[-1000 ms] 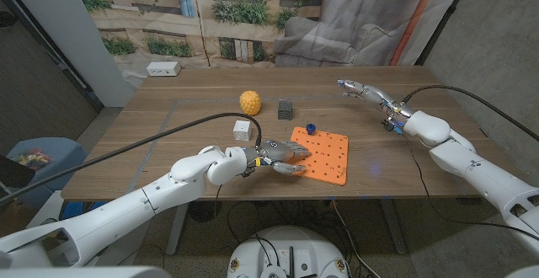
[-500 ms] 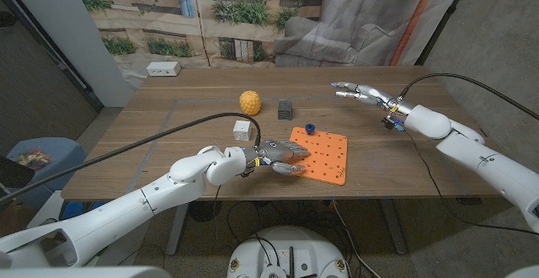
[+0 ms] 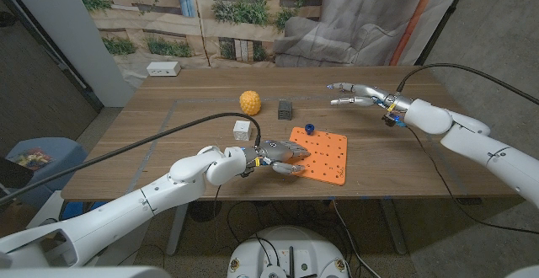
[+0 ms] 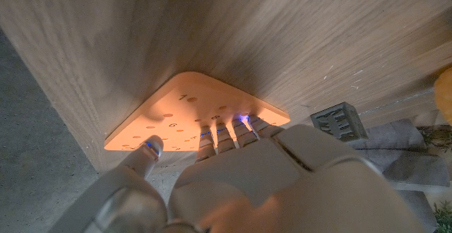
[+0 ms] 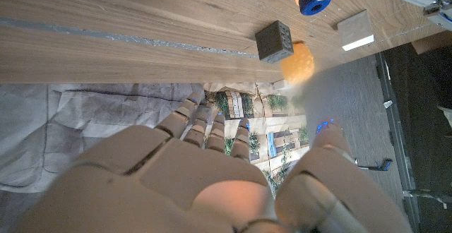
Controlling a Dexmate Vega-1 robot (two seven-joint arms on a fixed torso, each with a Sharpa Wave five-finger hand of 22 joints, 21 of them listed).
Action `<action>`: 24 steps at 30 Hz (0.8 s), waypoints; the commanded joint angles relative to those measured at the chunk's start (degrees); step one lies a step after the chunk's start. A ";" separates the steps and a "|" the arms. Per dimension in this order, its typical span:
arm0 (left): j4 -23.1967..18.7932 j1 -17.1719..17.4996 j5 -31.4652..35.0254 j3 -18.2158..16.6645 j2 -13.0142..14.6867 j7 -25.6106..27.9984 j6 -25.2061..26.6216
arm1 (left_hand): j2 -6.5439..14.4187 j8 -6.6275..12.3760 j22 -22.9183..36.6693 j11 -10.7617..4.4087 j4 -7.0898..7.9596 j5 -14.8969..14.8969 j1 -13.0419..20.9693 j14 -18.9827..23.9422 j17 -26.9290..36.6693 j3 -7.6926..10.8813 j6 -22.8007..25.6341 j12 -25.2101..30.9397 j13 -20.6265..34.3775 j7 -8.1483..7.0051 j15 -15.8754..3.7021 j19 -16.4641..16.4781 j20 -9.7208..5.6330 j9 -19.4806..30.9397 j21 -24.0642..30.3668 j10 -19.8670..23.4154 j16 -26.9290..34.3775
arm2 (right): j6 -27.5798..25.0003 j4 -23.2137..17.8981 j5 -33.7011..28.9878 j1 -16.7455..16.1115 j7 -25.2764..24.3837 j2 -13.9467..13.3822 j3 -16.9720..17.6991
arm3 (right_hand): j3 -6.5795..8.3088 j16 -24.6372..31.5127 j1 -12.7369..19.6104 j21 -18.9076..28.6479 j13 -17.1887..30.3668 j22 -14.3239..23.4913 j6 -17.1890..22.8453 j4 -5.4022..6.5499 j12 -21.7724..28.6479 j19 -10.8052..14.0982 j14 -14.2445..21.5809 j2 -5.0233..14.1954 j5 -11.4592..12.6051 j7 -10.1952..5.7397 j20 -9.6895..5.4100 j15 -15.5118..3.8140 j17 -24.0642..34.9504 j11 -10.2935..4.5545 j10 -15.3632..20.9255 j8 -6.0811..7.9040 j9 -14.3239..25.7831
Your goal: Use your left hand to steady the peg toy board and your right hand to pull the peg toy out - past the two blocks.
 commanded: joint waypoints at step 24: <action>-0.01 -0.75 -0.73 0.57 -0.68 -1.53 0.38 | 4.96 0.32 0.22 0.13 -0.61 0.37 0.61 0.80 0.14 0.26 1.00 0.40 0.22 0.25 -3.17 0.93 -9.58 0.12 0.39 0.81 0.25 | -19.58 -18.23 -18.03 2.92 10.93 -4.16 -4.05 | 2.78 -0.09 7.32 0.12 0.48 0.11 -1.54 -1.79 -0.08 -1.59 -2.79 -0.89 1.44 1.14 3.18 4.57 0.33 2.31 -4.85 0.23 0.70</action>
